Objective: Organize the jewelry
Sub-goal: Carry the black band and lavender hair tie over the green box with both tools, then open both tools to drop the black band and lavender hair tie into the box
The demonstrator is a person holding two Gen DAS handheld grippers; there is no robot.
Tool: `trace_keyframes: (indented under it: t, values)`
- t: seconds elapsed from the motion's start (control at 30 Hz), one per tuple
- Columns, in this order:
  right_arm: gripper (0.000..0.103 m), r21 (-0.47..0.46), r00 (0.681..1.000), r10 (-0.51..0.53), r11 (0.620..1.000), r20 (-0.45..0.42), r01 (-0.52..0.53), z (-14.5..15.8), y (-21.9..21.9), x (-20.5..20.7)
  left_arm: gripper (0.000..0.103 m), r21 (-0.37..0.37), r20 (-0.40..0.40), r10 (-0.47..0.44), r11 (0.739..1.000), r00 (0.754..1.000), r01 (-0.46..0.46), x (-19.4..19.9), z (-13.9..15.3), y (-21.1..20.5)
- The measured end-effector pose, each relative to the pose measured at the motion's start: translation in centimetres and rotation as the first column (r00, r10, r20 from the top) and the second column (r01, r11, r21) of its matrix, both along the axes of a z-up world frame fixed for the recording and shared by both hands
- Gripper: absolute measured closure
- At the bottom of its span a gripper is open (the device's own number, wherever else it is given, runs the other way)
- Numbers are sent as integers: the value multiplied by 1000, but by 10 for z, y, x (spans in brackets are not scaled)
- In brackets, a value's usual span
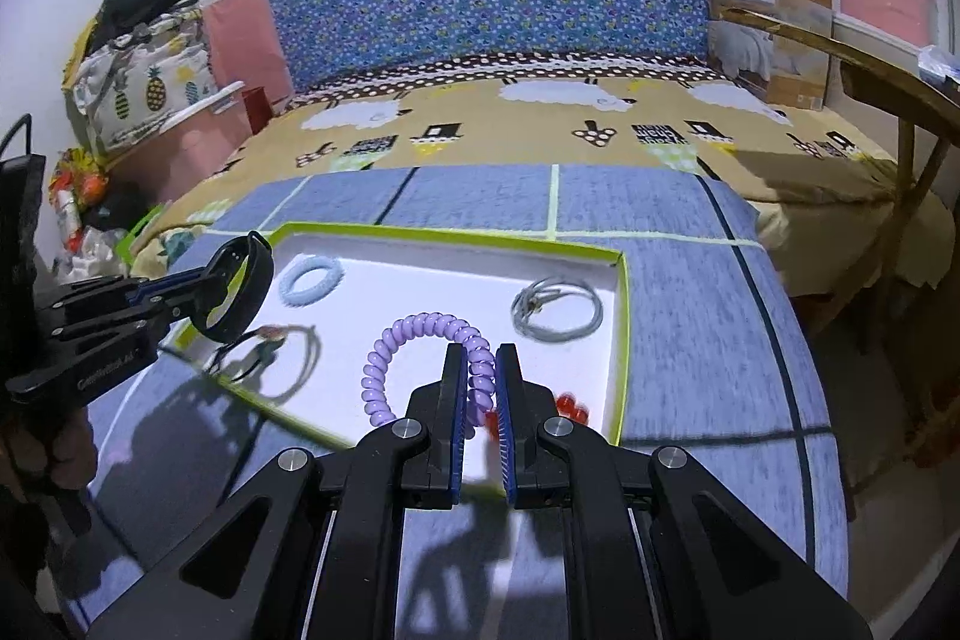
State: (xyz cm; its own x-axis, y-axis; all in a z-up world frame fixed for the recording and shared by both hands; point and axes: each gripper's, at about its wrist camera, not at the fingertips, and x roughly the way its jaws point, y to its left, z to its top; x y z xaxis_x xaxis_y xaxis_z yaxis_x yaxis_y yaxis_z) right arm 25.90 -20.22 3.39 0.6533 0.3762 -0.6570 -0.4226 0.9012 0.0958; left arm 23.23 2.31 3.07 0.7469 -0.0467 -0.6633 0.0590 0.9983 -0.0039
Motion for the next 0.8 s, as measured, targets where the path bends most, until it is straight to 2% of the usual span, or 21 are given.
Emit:
trace_keyframes:
  t: [0.37,0.8]
  values:
    - [94,-32,997,-44,999,-60,42,-21,9,63,90,30,-65,-1,1000,998,3,51,-19,-13]
    - [94,-49,993,-46,998,-109,40,-39,14,85,90,16,-125,-8,1000,992,10,72,-36,-18]
